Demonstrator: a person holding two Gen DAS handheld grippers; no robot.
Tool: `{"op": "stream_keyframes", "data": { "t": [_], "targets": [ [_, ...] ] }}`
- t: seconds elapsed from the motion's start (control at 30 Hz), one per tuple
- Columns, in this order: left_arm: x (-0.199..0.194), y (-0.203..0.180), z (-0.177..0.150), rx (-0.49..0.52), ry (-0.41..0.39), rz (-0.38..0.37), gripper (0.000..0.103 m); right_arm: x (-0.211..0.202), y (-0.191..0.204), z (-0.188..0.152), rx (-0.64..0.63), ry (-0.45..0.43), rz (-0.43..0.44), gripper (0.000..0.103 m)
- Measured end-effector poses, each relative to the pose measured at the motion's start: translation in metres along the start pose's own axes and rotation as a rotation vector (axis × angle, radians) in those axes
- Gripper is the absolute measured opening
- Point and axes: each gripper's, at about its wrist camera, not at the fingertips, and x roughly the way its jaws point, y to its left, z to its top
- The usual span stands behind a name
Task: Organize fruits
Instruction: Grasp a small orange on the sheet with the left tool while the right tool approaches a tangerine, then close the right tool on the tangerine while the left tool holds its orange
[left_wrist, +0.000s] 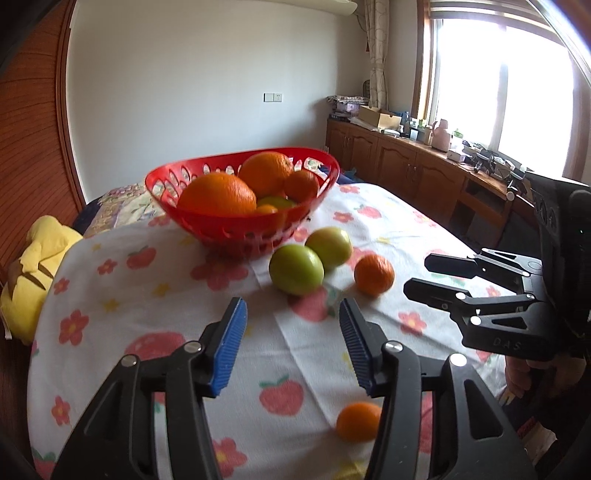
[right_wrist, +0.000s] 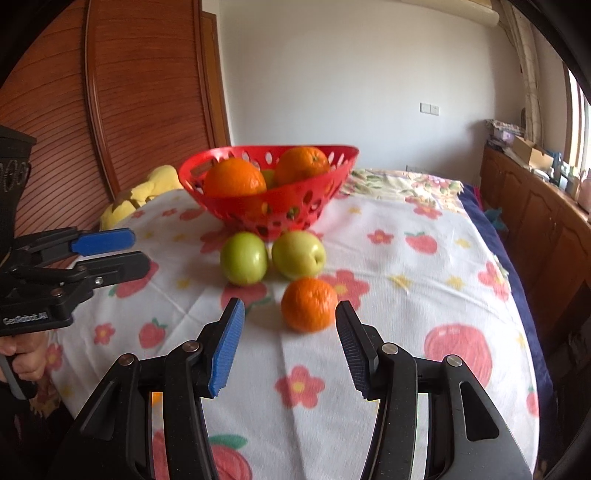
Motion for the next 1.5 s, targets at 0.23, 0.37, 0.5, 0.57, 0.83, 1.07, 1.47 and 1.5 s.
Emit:
{"op": "stream_keyframes", "data": {
  "t": [0.23, 0.37, 0.5, 0.57, 0.83, 1.07, 1.47, 1.5],
  "targets": [
    [0.003, 0.0, -0.02, -0.026, 0.043, -0.017, 0.055, 0.012, -0.004, -0.008, 0.01, 0.028, -0.004, 0.052],
    [0.0, -0.003, -0.027, -0.024, 0.047, -0.039, 0.055, 0.012, -0.005, -0.011, 0.011, 0.03, -0.003, 0.052],
    [-0.004, -0.007, -0.037, -0.022, 0.053, -0.059, 0.055, 0.012, -0.006, -0.013, 0.011, 0.021, -0.008, 0.052],
    [-0.006, -0.009, -0.044, -0.018, 0.056, -0.066, 0.055, 0.012, -0.007, -0.014, 0.011, 0.018, -0.006, 0.052],
    [-0.005, -0.019, -0.065, -0.017, 0.091, -0.114, 0.055, 0.012, -0.009, -0.013, 0.023, 0.012, -0.009, 0.052],
    [-0.006, -0.029, -0.073, -0.008, 0.113, -0.162, 0.055, 0.011, -0.009, -0.014, 0.026, 0.008, -0.011, 0.052],
    [-0.001, -0.035, -0.074, 0.017, 0.124, -0.136, 0.03, 0.011, -0.008, -0.014, 0.026, 0.008, -0.011, 0.052],
    [-0.002, -0.032, -0.072, 0.014, 0.12, -0.133, 0.03, 0.011, -0.008, -0.014, 0.025, 0.008, -0.011, 0.052]
  ]
}}
